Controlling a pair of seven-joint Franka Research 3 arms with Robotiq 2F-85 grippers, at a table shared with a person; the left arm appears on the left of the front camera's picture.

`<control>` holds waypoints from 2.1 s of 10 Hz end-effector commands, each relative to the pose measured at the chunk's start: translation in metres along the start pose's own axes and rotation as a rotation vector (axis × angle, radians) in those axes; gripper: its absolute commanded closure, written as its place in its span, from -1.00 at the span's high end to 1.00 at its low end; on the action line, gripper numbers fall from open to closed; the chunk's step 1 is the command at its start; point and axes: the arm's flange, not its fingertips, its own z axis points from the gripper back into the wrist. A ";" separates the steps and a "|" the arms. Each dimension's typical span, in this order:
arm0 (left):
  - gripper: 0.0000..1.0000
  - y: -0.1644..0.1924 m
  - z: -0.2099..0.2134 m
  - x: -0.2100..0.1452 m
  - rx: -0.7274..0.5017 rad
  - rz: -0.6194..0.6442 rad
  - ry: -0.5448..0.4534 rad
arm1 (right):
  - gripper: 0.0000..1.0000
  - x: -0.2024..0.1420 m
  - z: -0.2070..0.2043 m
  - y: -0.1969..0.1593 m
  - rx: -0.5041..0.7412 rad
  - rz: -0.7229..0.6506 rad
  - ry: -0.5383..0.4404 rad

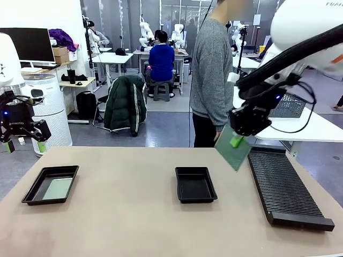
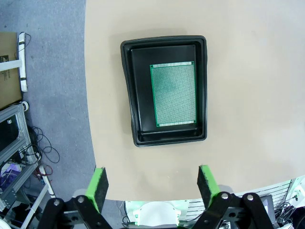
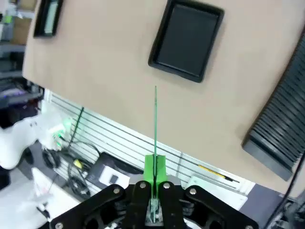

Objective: Inspect and transfer BCBs to ESD trays.
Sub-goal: Pick up the Blank PCB from the PCB Rack and place it in the right ESD tray.

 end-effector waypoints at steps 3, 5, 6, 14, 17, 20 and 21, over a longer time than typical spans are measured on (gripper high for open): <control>1.00 0.000 -0.001 0.000 0.000 -0.004 -0.010 | -0.95 0.024 -0.050 -0.001 0.080 -0.097 -0.077; 1.00 0.000 -0.001 0.000 0.000 -0.004 -0.010 | -0.95 0.041 -0.072 -0.013 0.103 -0.140 -0.085; 1.00 0.000 -0.001 0.000 0.000 -0.004 -0.010 | -0.95 0.051 -0.084 -0.020 0.123 -0.134 -0.092; 1.00 0.000 -0.001 0.000 0.000 -0.004 -0.010 | -0.95 0.096 -0.171 -0.069 0.218 -0.220 -0.125; 1.00 0.000 -0.001 0.000 0.000 -0.004 -0.010 | -0.95 0.114 -0.196 -0.075 0.262 -0.234 -0.129; 1.00 0.000 -0.001 0.000 0.000 -0.004 -0.010 | -0.95 0.129 -0.214 -0.075 0.286 -0.258 -0.116; 1.00 0.000 -0.001 0.000 0.000 -0.004 -0.010 | -0.95 0.131 -0.220 -0.076 0.298 -0.255 -0.116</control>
